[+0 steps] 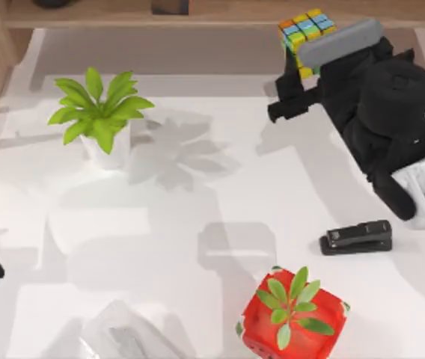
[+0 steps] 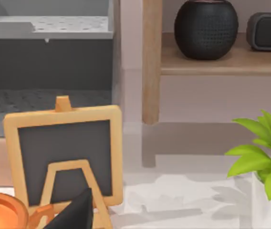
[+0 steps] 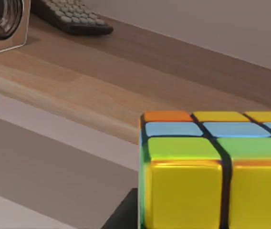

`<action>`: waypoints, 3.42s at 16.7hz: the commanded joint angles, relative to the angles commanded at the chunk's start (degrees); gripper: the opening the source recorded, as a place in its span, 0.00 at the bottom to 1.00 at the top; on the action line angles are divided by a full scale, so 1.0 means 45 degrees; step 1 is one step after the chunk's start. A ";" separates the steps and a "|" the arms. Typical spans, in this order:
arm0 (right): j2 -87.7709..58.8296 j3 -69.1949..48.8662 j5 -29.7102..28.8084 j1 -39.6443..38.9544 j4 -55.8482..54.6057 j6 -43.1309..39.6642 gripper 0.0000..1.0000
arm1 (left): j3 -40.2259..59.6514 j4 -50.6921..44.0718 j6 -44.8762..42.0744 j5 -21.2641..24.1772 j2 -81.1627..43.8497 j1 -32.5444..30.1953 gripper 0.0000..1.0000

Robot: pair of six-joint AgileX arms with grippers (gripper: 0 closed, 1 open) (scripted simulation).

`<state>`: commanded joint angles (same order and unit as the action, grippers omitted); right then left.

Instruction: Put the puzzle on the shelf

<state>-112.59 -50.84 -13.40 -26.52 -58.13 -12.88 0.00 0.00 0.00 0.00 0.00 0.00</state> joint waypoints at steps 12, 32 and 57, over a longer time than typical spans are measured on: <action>-0.0964 0.1033 -0.1358 0.1938 -0.5438 0.2144 0.00 | 0.0000 0.0000 0.0000 0.0000 0.0000 0.0000 1.00; -0.3547 -0.4867 -0.0470 0.2875 -0.2084 0.2314 0.08 | 0.0000 0.0000 0.0000 0.0000 0.0000 0.0000 1.00; -0.3237 -0.4176 0.0114 0.3015 -0.2432 0.1688 1.00 | 0.0000 0.0000 0.0000 0.0000 0.0000 0.0000 1.00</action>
<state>-127.15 -69.63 -12.89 -12.96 -69.08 -5.28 0.00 0.00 0.00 0.00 0.00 0.00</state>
